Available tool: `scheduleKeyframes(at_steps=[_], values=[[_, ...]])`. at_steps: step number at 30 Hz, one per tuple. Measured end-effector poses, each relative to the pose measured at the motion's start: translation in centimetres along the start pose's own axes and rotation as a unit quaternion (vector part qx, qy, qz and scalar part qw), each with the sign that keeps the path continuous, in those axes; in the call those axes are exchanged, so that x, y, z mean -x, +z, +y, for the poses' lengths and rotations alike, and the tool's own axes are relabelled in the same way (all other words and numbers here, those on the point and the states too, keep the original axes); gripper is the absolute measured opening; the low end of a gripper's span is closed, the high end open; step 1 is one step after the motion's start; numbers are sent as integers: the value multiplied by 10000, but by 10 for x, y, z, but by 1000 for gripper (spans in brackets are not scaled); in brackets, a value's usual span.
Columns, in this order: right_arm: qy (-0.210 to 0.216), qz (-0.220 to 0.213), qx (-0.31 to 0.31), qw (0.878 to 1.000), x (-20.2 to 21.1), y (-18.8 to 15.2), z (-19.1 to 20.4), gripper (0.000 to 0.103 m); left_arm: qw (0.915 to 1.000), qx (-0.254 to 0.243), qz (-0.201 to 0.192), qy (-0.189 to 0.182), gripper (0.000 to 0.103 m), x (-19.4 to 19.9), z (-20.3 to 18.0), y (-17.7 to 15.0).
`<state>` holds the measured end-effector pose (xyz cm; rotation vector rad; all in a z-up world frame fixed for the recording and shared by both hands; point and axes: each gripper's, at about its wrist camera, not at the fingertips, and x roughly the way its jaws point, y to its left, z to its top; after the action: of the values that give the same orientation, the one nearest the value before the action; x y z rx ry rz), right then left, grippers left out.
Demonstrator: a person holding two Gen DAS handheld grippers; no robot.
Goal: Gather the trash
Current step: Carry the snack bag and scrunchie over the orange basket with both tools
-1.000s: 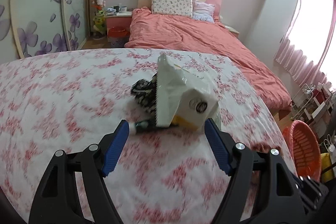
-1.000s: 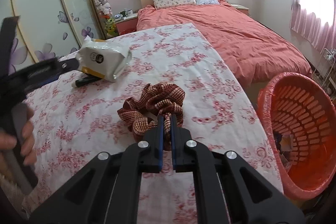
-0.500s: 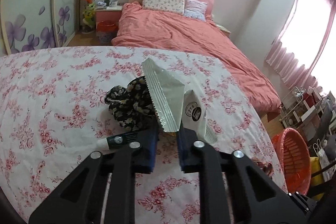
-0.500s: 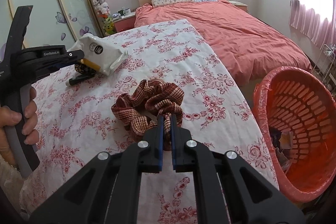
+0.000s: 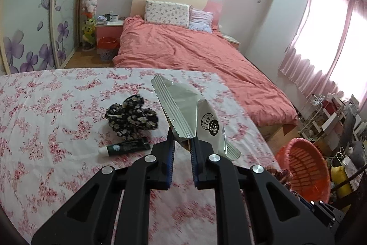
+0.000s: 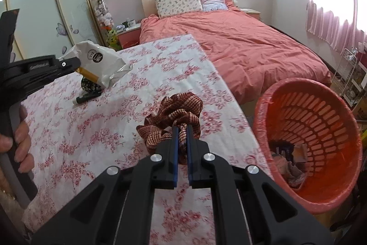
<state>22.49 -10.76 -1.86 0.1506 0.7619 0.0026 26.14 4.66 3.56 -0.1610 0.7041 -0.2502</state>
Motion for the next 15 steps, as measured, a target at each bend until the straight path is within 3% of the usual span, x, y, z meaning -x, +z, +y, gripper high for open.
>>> scheduleKeyframes(at_steps=[15], values=[[-369, -590, -151, 9975, 60, 1, -27, 7, 9982, -394, -17, -450, 13, 31, -49, -36]])
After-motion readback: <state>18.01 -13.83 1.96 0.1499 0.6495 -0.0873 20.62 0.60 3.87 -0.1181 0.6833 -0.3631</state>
